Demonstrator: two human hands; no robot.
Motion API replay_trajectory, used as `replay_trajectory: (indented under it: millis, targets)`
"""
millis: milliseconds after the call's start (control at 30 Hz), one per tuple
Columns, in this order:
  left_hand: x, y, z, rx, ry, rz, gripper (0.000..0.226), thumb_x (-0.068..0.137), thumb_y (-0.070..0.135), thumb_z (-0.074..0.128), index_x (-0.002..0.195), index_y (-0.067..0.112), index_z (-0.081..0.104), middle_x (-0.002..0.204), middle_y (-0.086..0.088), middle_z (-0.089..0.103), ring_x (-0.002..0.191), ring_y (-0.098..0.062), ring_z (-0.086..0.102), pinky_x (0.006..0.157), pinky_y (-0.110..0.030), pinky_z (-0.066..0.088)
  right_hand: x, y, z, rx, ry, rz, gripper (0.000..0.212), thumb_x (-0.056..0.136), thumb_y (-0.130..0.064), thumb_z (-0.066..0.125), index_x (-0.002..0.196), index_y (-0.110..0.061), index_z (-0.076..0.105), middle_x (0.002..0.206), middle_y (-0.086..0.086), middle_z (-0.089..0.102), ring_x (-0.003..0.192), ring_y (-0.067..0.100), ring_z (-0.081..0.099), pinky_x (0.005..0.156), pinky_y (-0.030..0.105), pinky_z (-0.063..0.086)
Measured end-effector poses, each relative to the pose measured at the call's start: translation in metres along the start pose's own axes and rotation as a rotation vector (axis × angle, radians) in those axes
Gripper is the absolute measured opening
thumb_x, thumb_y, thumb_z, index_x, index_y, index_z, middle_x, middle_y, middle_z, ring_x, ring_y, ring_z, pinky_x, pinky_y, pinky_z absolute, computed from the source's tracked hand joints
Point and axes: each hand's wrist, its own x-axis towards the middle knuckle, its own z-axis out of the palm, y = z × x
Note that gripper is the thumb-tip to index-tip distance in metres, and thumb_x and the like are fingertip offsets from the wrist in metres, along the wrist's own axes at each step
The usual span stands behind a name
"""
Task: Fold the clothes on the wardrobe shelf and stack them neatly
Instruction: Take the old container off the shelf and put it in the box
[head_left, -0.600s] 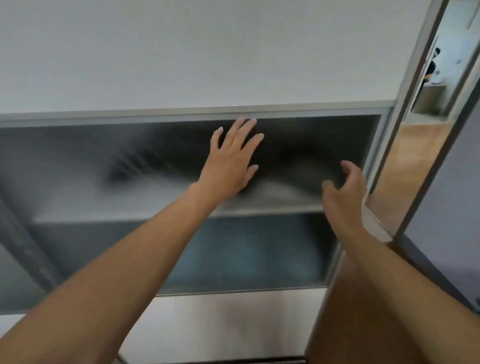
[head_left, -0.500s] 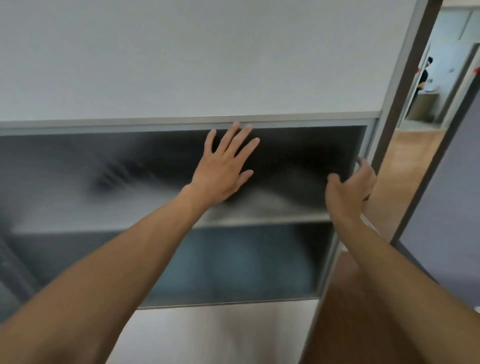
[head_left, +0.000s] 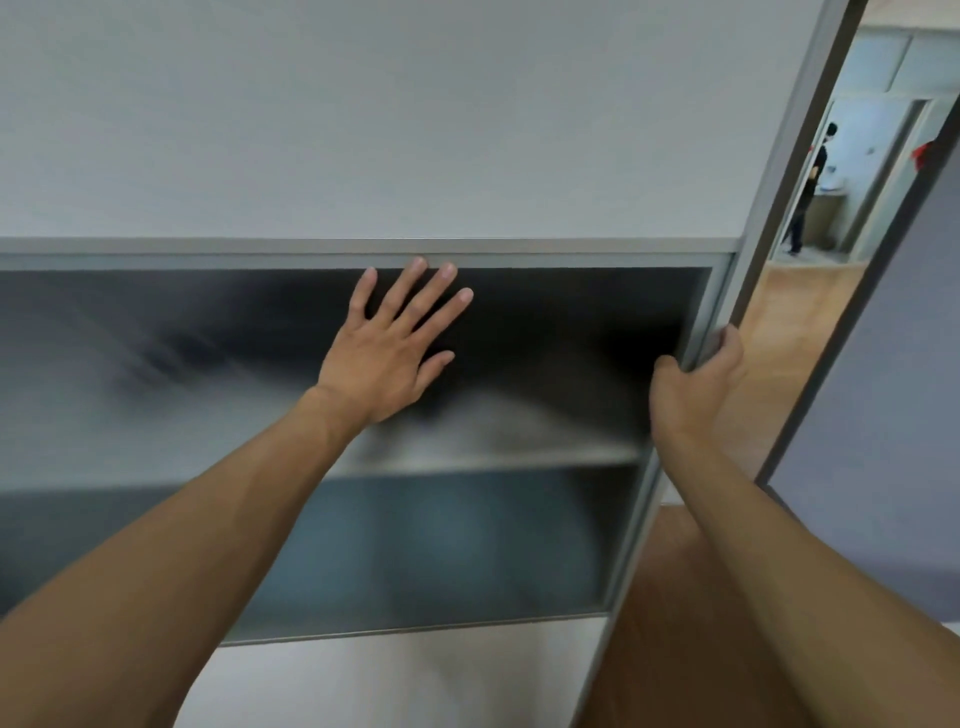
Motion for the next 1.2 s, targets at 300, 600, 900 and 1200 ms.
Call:
replay_trajectory:
  millis: [300,600,900,1200]
  targets:
    - [-0.031,-0.016,-0.041,-0.115,-0.201,-0.191,0.083,0.09,0.03,0.056,0.159,0.019,0.012,0.168,-0.009,0.003,0.154,-0.035,-0.001,0.117,-0.065,0.006,-0.037,-0.022,0.003,-0.058,-0.209,-0.048,0.072,0.084,0.006,0.06,0.148,-0.014,0.033,0.138,0.009,0.035,0.128,0.024,0.041,0.112,0.038,0.039]
    - [-0.011,0.035,-0.077,-0.419,-0.297,-0.069,0.036,0.098,0.027,0.046,0.13,0.017,0.058,0.12,-0.004,0.065,0.104,-0.028,0.063,0.075,-0.041,0.045,-0.085,-0.021,0.037,0.04,-0.448,-0.155,0.081,0.083,0.015,0.063,0.151,-0.018,0.034,0.145,0.002,0.039,0.135,0.015,0.043,0.109,0.022,0.04]
    - [0.007,0.097,-0.033,-0.396,-0.768,-0.456,0.046,0.086,0.065,0.05,0.082,0.021,0.059,0.077,0.001,0.051,0.075,-0.026,0.051,0.067,-0.034,0.038,-0.059,0.015,0.052,-0.204,-1.087,-0.299,0.067,0.083,0.014,0.041,0.136,-0.023,0.054,0.122,0.004,0.062,0.105,0.018,0.063,0.091,0.021,0.049]
    - [-0.039,0.062,-0.008,-0.23,-0.745,-0.8,0.029,0.09,0.039,0.055,0.101,0.016,0.068,0.106,-0.012,0.071,0.098,-0.037,0.067,0.069,-0.034,0.039,0.004,0.085,0.045,-0.909,-1.009,-0.276,0.057,0.093,-0.022,0.055,0.148,-0.015,0.042,0.152,0.016,0.035,0.138,0.039,0.035,0.115,0.044,0.031]
